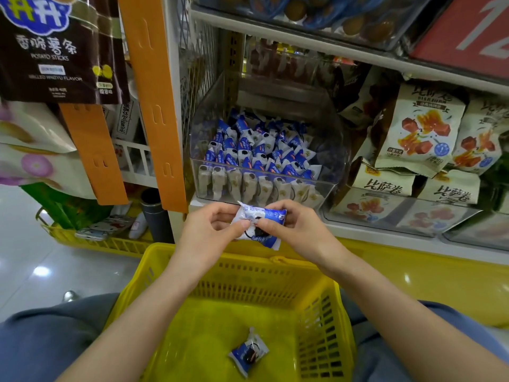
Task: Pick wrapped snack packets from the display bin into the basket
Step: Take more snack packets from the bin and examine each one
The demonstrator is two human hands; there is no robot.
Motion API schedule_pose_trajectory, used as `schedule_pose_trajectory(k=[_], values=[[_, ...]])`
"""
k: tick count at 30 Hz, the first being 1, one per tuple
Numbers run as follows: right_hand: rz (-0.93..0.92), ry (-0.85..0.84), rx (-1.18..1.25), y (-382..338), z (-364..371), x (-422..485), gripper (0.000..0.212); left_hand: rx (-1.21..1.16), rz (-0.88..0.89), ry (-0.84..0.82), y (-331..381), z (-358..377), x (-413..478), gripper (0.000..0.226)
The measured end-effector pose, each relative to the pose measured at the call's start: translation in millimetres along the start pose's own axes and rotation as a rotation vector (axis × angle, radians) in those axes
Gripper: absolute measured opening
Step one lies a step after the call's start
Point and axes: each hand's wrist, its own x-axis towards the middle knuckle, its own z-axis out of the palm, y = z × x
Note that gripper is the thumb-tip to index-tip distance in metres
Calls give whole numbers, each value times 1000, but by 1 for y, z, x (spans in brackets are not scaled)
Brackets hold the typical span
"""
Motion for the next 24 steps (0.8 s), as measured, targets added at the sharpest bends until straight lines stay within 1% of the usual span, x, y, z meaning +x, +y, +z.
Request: schedule_pose_trajectory(k=[2, 4, 5, 7, 9, 11, 12, 14, 15, 16, 17, 18, 19, 20, 21, 23, 24], values=[[-13, 17, -43, 0, 2, 0, 29, 92, 1, 7, -1, 0, 0, 22], [-9, 35, -75, 2, 3, 1, 28, 170, -25, -11, -1, -3, 2, 16], [-1, 39, -71, 3, 3, 2, 25, 151, -46, -31, -1, -5, 3, 14], [36, 15, 13, 3, 3, 3, 18, 35, -94, -81, 1, -9, 4, 8], [107, -65, 161, 3, 5, 3, 12, -15, -98, -81, 3, -13, 5, 6], [198, -187, 293, 2, 7, 2, 9, 12, -49, -27, 2, -13, 5, 7], [235, -256, 335, 2, 7, 2, 10, 41, -22, 4, 2, -12, 4, 9], [283, -336, 333, 2, 10, 2, 15, 90, 21, 43, 1, -8, 3, 12], [281, -329, 266, 3, 12, 2, 17, 109, 39, 53, 1, -7, 3, 13], [243, -287, 138, 4, 13, 3, 20, 128, 62, 62, 2, -6, 3, 13], [171, -216, -7, 6, 14, 3, 25, 160, 95, 72, 1, -6, 2, 14], [77, -143, -100, 7, 16, 3, 30, 212, 135, 75, 1, -6, 2, 16], [-23, -89, -124, 6, 19, 3, 32, 275, 172, 63, 0, -7, 1, 17], [-107, -59, -108, 5, 20, 1, 29, 326, 196, 40, 0, -6, -1, 18], [-172, -38, -98, 3, 21, 0, 22, 353, 205, 16, -1, -5, -2, 18], [-223, 11, -99, 1, 21, -1, 7, 348, 196, 0, -4, -2, -3, 18], [-217, 34, -81, 2, 21, 0, 6, 329, 185, 12, -4, -1, -3, 18]])
